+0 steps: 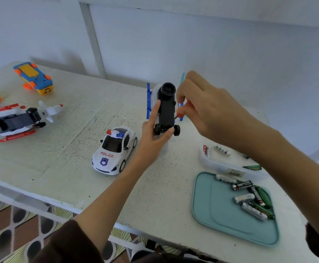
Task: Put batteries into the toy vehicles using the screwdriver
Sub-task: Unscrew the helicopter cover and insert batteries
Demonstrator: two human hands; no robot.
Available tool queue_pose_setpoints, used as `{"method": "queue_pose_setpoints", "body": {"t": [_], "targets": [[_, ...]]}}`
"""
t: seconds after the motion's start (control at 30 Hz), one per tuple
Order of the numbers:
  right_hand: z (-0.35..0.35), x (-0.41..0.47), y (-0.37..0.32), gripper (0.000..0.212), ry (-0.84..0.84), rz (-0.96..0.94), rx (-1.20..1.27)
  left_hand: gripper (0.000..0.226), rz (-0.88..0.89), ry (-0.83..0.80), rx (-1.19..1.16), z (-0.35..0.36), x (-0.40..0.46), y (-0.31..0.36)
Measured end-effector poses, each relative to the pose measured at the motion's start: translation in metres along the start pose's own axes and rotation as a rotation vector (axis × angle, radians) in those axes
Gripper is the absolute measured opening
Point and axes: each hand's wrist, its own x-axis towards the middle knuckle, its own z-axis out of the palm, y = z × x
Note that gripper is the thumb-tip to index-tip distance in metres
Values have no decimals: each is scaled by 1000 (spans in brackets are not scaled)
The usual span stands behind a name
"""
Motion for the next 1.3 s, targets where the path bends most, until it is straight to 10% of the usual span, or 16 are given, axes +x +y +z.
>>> {"method": "queue_pose_setpoints", "body": {"t": [0.3,0.5,0.67,0.87,1.3], "targets": [[2,0,8,24,-66,18,-26,69,-17,19,28,0,-1,0],[-4,0,11,35,-199,282,-462,70,-28,30,27,-3,0,-5],[-3,-1,7,19,-121,101,-36,71,-35,34,41,0,0,-5],[-12,9,-6,28,-150,185,-343,69,11,29,67,3,-1,-2],[3,9,-3,16,115,-52,-157,75,-11,35,53,1,2,-4]]}}
